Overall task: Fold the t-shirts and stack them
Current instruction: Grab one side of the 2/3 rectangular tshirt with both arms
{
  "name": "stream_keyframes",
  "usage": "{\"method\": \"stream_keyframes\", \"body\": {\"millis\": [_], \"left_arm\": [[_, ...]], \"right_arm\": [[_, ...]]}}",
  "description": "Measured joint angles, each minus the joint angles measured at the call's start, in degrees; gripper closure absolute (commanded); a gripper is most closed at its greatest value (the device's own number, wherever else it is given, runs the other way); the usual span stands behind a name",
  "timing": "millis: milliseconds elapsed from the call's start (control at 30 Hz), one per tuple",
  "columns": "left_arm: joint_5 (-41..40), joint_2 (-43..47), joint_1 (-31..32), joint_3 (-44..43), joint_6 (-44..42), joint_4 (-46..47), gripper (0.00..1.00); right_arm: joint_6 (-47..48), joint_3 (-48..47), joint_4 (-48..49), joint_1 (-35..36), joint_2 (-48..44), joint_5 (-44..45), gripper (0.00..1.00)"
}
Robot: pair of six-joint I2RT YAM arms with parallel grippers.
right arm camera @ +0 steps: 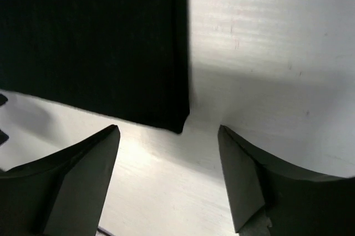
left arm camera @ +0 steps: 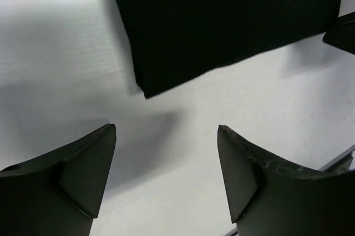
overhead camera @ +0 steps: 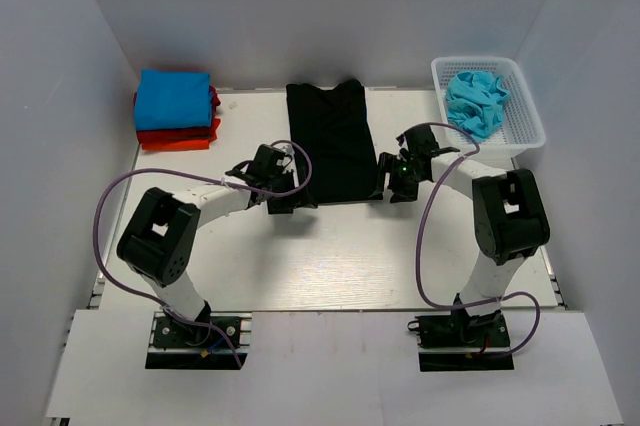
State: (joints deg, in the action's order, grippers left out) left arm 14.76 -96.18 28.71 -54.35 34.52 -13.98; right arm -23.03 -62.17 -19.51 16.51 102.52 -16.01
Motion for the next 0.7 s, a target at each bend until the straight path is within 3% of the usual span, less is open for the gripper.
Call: {"method": "stream_keyframes", "body": {"millis": [67, 233, 267, 333, 433, 500, 600, 633, 700], "left_arm": [[-1.0, 0.0, 0.3, 0.3, 0.1, 2.0, 0.2], [-3.9, -1.4, 0.6, 0.3, -0.6, 5.6, 0.45], [-4.4, -1.9, 0.7, 0.3, -0.9, 6.0, 0.45], [-5.0, -2.7, 1.0, 1.0, -1.1, 7.9, 0.59], [-5.7, -2.9, 1.5, 3.5, -1.7, 11.0, 0.64], [-6.1, -2.9, 1.8, 4.3, -2.0, 12.9, 0.68], [-7.1, -2.9, 2.1, 4.8, -2.5, 14.4, 1.0], [-7.5, -2.9, 2.2, 4.9, -2.6, 14.7, 1.0], [-8.1, -2.9, 2.4, 5.1, -2.7, 15.3, 1.0]], "right_arm": [[-0.5, -0.7, 0.6, 0.0, 1.1, -0.8, 0.36], [-1.6, -2.2, 2.8, 0.0, 3.6, -2.3, 0.49], [-1.8, -2.2, 3.0, 0.0, 3.8, -2.4, 0.53], [-1.9, -2.5, 3.1, 0.0, 4.4, -2.4, 0.68], [-2.3, -3.5, 3.0, 0.0, 6.0, -3.0, 0.84], [-2.4, -3.7, 3.0, 0.0, 6.4, -3.3, 0.88], [-2.7, -3.7, 3.0, 0.0, 6.4, -3.5, 0.93], [-2.7, -3.7, 2.9, 0.0, 6.4, -3.5, 0.98], [-2.6, -3.7, 2.8, 0.0, 6.3, -3.5, 0.98]]}}
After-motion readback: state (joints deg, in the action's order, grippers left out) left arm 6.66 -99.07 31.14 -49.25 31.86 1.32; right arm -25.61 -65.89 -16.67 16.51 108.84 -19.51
